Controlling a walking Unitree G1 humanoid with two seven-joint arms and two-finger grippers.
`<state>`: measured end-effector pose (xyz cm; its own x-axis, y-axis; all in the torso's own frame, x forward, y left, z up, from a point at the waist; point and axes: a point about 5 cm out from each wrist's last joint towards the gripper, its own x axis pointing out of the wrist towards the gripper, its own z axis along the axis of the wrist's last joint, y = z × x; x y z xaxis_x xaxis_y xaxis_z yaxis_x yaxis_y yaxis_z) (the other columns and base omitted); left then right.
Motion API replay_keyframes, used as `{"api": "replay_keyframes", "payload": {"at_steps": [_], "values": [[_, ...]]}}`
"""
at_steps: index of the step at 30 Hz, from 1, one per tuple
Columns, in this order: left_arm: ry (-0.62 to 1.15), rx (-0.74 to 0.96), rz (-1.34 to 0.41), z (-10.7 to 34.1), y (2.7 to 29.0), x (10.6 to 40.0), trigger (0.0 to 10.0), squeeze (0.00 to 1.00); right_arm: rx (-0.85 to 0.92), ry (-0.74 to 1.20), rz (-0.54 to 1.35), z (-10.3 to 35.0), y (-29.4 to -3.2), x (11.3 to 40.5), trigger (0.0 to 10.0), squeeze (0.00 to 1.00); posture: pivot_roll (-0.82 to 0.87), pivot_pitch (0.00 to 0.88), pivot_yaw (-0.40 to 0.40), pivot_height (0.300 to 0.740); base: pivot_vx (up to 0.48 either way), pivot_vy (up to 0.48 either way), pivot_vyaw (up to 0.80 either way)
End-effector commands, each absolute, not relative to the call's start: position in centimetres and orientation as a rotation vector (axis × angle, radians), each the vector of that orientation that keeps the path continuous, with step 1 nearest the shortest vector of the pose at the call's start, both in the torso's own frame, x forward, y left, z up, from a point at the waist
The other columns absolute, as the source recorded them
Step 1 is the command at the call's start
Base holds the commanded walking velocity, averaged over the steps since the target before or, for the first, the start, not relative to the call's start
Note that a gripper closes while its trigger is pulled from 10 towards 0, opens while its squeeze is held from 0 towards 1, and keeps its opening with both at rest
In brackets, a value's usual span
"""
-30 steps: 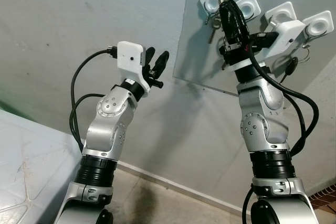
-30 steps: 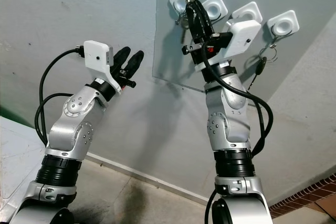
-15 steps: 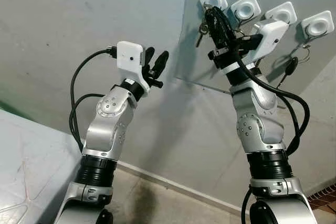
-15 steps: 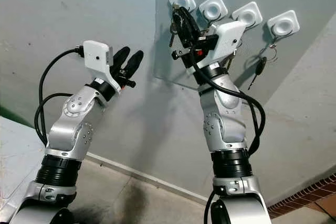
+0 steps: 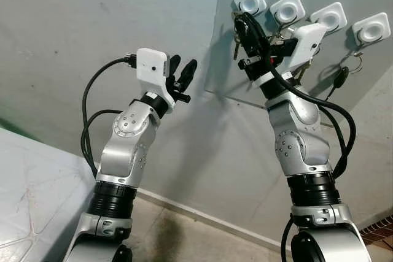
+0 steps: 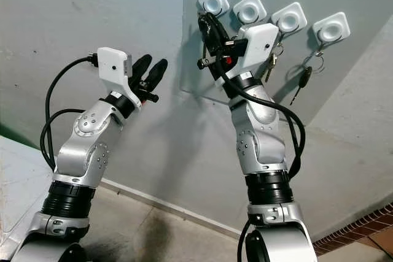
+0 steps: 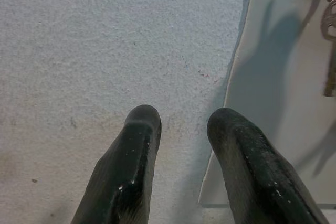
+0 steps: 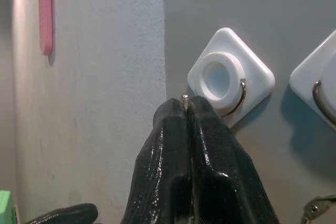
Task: Hang keys on a hook
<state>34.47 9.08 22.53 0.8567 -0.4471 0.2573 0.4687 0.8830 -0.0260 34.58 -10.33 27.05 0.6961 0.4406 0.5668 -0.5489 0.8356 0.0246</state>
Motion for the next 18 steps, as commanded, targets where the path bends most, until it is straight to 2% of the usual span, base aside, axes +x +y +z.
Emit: {"api": "replay_keyframes", "payload": {"at_steps": [1,18], "values": [[-0.265,-0.082,-0.48,22.9,8.9,34.4,10.0,0.0,0.166,-0.547,0.546,27.1,-10.3,35.0,10.0,0.0,0.13,0.052,-0.061,0.74,0.0,0.0,0.0],[-0.267,-0.085,-0.481,22.9,8.8,34.4,10.0,0.0,-0.051,-0.512,0.64,25.2,-9.7,34.2,10.0,0.0,0.12,0.039,-0.061,0.74,0.0,0.0,0.0]]}}
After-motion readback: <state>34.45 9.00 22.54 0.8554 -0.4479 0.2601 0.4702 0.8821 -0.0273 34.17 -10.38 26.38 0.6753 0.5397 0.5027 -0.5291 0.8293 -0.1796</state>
